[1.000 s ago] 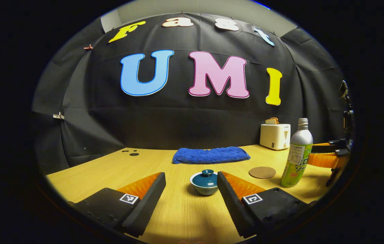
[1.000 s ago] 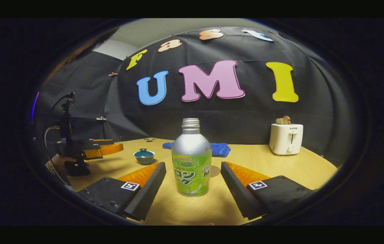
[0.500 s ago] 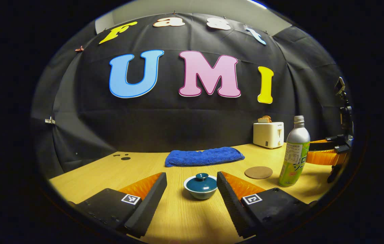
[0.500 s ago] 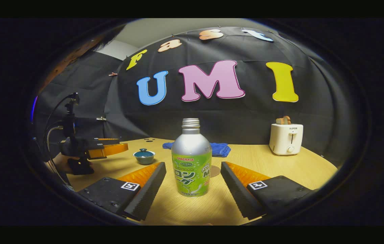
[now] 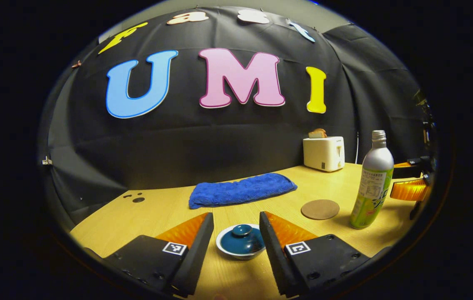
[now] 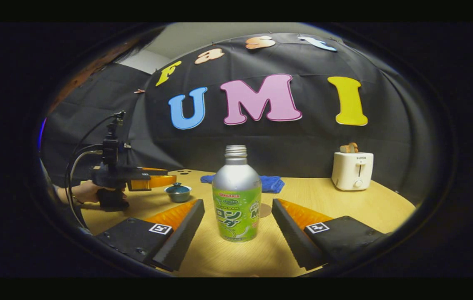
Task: Open the teacup lid with one hand, grasp the water bottle and pour water into the teacup with the other hand; after pouring, place the water bottle on the coaster and then close the teacup lid.
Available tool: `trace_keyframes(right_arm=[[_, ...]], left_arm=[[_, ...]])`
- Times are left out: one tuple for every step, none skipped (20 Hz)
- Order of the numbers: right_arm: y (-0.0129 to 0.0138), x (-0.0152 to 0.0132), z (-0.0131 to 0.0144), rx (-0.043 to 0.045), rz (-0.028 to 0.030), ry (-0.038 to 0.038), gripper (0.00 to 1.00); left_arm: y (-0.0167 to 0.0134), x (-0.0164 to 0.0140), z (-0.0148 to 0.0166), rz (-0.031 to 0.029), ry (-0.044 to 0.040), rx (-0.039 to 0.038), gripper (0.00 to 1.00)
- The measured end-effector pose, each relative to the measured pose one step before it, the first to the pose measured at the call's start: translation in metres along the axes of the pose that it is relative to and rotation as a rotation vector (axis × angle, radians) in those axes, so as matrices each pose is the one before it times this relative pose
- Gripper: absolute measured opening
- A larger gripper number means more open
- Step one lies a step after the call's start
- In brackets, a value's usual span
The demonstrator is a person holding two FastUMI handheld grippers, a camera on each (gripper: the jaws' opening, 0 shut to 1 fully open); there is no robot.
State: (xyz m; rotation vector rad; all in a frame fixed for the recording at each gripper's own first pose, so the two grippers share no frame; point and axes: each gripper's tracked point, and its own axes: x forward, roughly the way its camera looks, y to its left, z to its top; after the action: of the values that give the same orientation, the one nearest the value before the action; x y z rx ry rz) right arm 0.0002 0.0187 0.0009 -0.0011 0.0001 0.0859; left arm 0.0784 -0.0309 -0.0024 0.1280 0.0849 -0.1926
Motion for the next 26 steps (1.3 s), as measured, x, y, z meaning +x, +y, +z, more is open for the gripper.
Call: trace_keyframes(right_arm=[[-0.0002,-0.00055,0.00021,0.0005,0.00009,-0.00029,1.0],[0.00007,-0.00032,0.00005,-0.00066,0.00025,-0.00038,1.0],[0.00021,-0.00027,0.00006,0.00064,-0.00014,0.00056,1.0],[0.00007,-0.00011,0.0004,-0.00052,0.00023,-0.00048,1.0],[-0.00014,0.00011,-0.00049,0.00061,-0.00021,0.00067,1.0],[-0.00005,0.00009,0.00022,-0.00043,0.00016,-0.00032,1.0],[0.00007,-0.00026,-0.00004,0.0007,-0.00019,0.00031,1.0],[-0.00017,0.00078,-0.0002,-0.00022,0.00027,-0.00027,1.0],[-0.00035,-0.0004,0.00016,0.00031,-0.00022,0.00034,1.0],[0.00023,0.00019,-0.00013,-0.00045,0.00011,-0.00034,1.0],[-0.00001,-0.00018,-0.00005,0.00022,-0.00009,0.0003,1.0],[0.0,0.00012,0.00008,-0.00023,0.00013,-0.00023,1.0],[0.00005,0.00021,0.00007,0.00007,-0.00006,0.00004,1.0],[-0.00003,-0.00056,0.0001,-0.00007,0.00013,-0.00027,1.0],[0.00006,0.00024,-0.00009,0.00015,-0.00006,0.00018,1.0],[-0.00034,0.00021,-0.00011,0.00017,-0.00009,-0.00015,1.0],[0.00009,-0.00009,0.0001,-0.00025,0.00008,-0.00044,1.0],[0.00041,-0.00023,0.00057,0.00092,0.00037,-0.00061,1.0],[0.00229,0.0004,-0.00011,0.00013,0.00715,-0.00018,1.0],[0.00376,0.00186,-0.00088,0.00082,0.01296,0.0008,1.0],[0.00397,0.00183,0.00041,-0.00041,0.01367,0.00084,1.0],[0.00288,0.00348,-0.00108,-0.00049,0.00443,0.00203,1.0],[-0.00181,0.00284,-0.00006,-0.00046,-0.01246,-0.00029,1.0],[-0.00275,0.00332,-0.00041,0.00133,-0.01971,0.00174,1.0],[-0.00175,0.00456,-0.00048,-0.00098,-0.01633,0.00158,1.0],[-0.00065,0.00308,-0.00028,0.00076,-0.01076,0.00167,1.0]], left_arm=[[-0.00281,0.00447,-0.00344,-0.00985,0.01724,0.00433,0.69],[-0.00073,0.00372,-0.00502,-0.00096,0.01499,0.00364,0.63],[-0.00075,0.00319,-0.00158,-0.00211,0.01233,0.00387,0.61],[0.0,0.0025,-0.00312,0.00055,0.00916,0.00435,0.6],[0.00043,0.00169,-0.00062,0.00194,0.00597,0.00396,0.6],[0.00192,0.00215,-0.00189,0.00516,0.00622,0.00315,0.58],[0.00045,0.00022,0.00065,-0.00001,0.0025,0.00008,0.55],[-0.00037,0.00112,-0.00102,-0.00259,0.0042,0.00072,0.49],[-0.00056,0.00094,-0.00104,-0.00454,0.00622,0.00454,0.47],[-0.00002,0.00114,-0.00171,-0.00133,0.006,0.00735,0.42],[0.00008,0.00044,0.00053,-0.00038,0.00457,0.00648,0.4],[-0.00177,0.00076,-0.00114,-0.0026,0.00135,0.00305,0.37],[-0.00054,-0.00054,0.00111,-0.00063,-0.00071,-0.00029,0.36],[0.00044,0.00003,-0.00012,-0.00135,-0.00032,-0.00154,0.35],[0.00034,0.00063,0.00056,-0.00111,-0.00286,-0.00442,0.34],[0.00067,-0.00181,0.00208,-0.00056,-0.01127,-0.01116,0.33],[0.00332,-0.00472,0.00611,0.00822,-0.02476,-0.00922,0.31],[0.00278,-0.00596,0.0098,0.00961,-0.0342,-0.0051,0.31],[0.00415,-0.00826,0.01357,0.01567,-0.04921,-0.00464,0.3],[0.0054,-0.00607,0.01573,0.01705,-0.04478,-0.01026,0.3],[0.00544,-0.00998,0.01301,0.01661,-0.03967,-0.02167,0.3],[0.00345,-0.00924,0.01146,0.01195,-0.03082,-0.03081,0.3],[0.00339,-0.00772,0.00658,0.01319,-0.02191,-0.03885,0.3],[0.0028,-0.00757,0.00602,0.00552,-0.01274,-0.04422,0.3],[0.0041,-0.0065,0.00039,0.00599,-0.00238,-0.04485,0.3],[0.00549,-0.00593,-0.00056,0.00959,0.003,-0.04223,0.3]])
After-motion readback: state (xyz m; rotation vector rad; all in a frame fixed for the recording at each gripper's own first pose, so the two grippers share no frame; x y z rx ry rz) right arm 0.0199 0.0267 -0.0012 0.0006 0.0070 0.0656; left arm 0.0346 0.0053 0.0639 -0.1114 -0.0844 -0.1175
